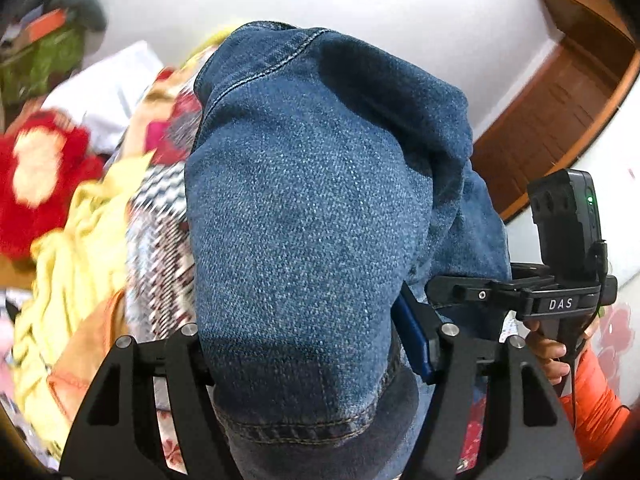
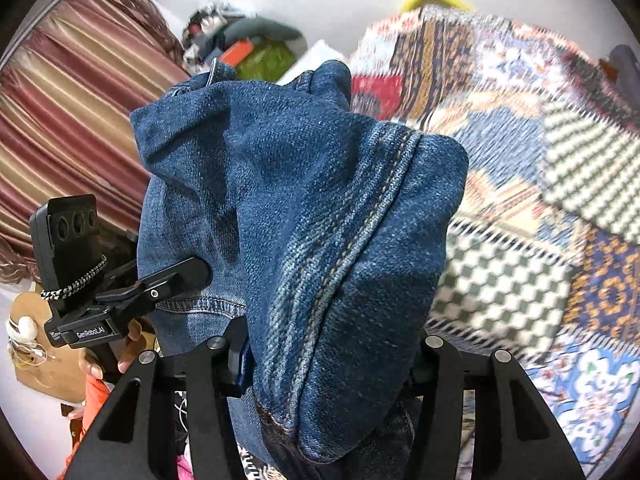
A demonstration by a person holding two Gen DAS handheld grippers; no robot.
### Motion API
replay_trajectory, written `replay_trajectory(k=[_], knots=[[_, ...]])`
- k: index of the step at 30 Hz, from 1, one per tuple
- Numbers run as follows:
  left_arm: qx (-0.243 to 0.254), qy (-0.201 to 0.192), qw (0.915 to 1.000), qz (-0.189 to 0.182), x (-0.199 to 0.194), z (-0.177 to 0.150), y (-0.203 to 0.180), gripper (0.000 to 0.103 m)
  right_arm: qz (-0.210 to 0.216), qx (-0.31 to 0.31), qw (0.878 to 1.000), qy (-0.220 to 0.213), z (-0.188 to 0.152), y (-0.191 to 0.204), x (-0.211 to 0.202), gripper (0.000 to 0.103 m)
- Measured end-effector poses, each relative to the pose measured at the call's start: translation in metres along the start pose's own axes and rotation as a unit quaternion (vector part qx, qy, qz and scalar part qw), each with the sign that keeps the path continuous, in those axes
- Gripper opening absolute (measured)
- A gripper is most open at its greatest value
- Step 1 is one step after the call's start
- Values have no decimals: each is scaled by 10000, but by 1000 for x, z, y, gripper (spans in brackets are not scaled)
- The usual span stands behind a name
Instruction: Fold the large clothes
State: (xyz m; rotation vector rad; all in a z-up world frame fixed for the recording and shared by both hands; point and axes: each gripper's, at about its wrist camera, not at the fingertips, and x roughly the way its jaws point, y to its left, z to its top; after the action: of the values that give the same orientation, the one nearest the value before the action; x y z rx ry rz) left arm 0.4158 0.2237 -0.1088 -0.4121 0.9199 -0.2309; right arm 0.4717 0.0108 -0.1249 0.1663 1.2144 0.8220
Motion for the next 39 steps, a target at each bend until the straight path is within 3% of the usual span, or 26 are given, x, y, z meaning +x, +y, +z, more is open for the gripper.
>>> replay_trajectory(k=[11,16,20,24,28,31,39], knots=[[-990,753,9922,98,64,-50,97,68,10,284,9930,1147,-2,-18,130,51],[-1300,876,9876,-123,89,-51,119,70,69,294,9918,1242,7,-30,154,52],[-1462,1042,9835,-216,99,-60,131,77,19,250,9914,1285,13,-43,170,63],[-1611,954,9816,-382,105,-71,143,81,136,285,9912,1288,2,-54,172,71],[-1576,792,9841,-215,95,-84,141,82,131,426,9894,1383,-16,-63,152,77],[-1622,744,9839,-25,82,-93,135,83,-199,139,9902,1375,-26,-57,134,78],[-1136,510,9887,839,29,-121,95,83,-1140,-955,9861,747,-56,-14,74,79]])
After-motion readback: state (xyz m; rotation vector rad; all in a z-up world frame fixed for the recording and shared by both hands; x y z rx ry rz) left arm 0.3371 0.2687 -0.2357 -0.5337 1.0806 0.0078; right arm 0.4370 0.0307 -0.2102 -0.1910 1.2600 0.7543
